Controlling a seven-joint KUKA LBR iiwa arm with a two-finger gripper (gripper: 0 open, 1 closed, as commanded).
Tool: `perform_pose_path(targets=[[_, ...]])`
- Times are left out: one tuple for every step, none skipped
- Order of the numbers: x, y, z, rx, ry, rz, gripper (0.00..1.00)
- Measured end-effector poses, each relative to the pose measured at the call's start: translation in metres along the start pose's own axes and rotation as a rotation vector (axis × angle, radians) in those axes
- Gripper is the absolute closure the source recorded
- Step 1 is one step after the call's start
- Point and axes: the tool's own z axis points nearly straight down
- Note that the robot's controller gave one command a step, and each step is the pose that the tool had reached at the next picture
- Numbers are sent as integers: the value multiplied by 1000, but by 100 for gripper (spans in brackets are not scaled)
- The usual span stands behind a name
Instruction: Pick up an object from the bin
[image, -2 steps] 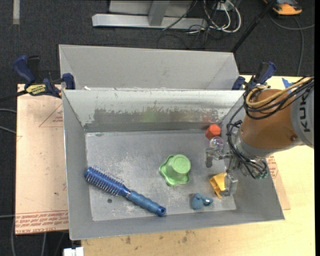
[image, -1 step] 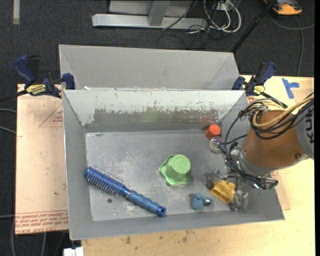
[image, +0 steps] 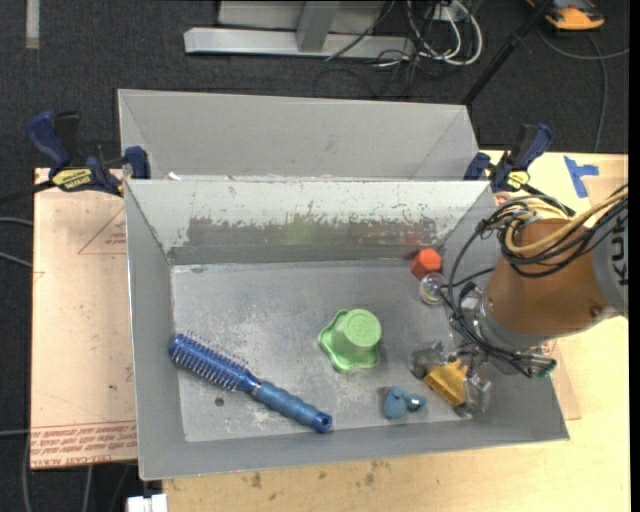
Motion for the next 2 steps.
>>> perform_pose_path(targets=[[-9,-37,-123,10,-6,-27,100],[-30,-40,-202,6,-4,-239,100]])
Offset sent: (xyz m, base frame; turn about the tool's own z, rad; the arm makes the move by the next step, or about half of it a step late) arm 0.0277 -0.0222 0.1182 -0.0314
